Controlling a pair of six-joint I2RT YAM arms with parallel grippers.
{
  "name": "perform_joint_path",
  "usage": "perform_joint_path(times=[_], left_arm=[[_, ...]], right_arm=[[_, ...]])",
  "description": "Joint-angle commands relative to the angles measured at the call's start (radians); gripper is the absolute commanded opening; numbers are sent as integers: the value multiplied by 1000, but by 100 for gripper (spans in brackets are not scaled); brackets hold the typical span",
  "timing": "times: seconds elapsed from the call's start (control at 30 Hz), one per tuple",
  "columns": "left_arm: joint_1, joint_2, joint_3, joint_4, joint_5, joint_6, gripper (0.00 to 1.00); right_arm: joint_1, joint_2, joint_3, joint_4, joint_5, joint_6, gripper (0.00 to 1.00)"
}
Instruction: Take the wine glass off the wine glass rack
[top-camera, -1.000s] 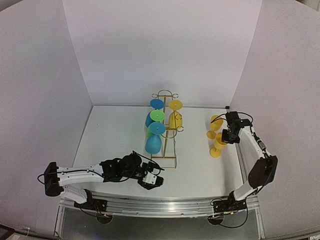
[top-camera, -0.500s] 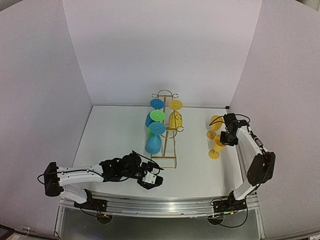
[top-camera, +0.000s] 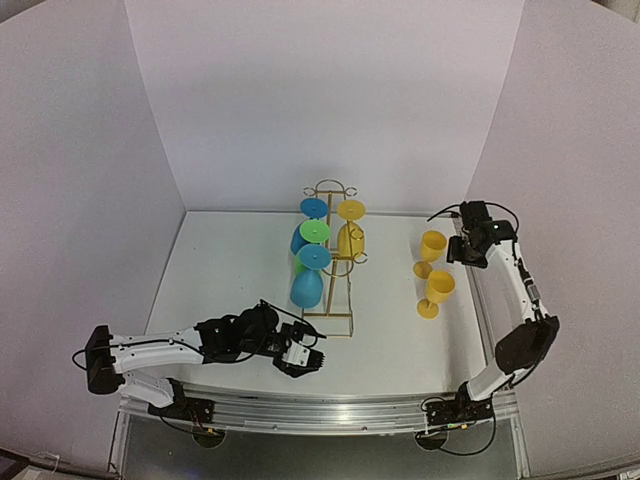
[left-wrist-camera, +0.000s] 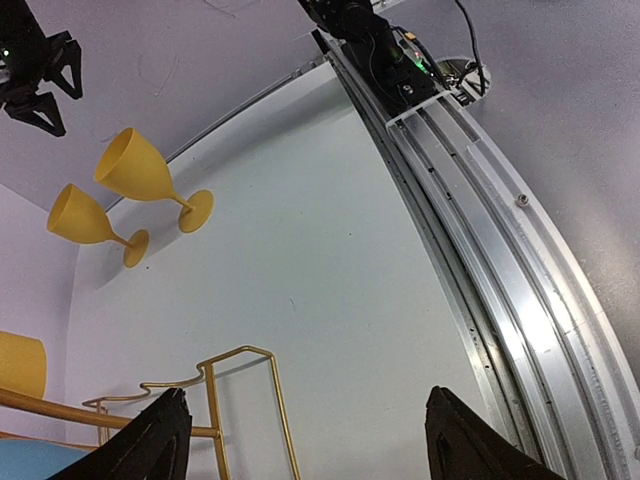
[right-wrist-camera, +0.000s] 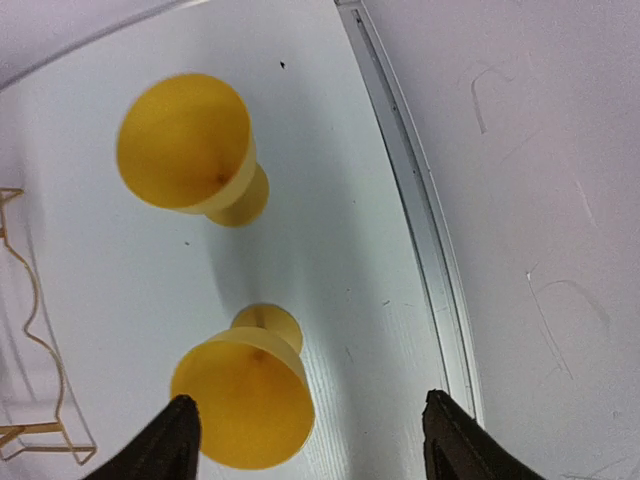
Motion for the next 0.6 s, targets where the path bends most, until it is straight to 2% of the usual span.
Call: perform_joint_path(times=[0.0, 0.17, 0.27, 0.33, 0.4, 0.57], left_arm=[[20, -98, 34, 42, 25, -48, 79], [27, -195, -12, 83, -69, -103, 79], [28, -238, -29, 72, -135, -144, 79], [35, -263, -44, 72, -176, -177, 80], [59, -288, -64, 91, -193, -228, 80], [192, -323, -78, 185, -229, -476, 80]], right_arm=[[1, -30, 171, -73, -178, 15, 76], [8, 4, 235, 56, -544, 154, 74], [32, 14, 222, 230, -695, 267, 65], [58, 39, 233, 316, -762, 333, 60], [102, 74, 257, 374, -791, 392, 60], [206, 218, 390, 442, -805, 463, 66]])
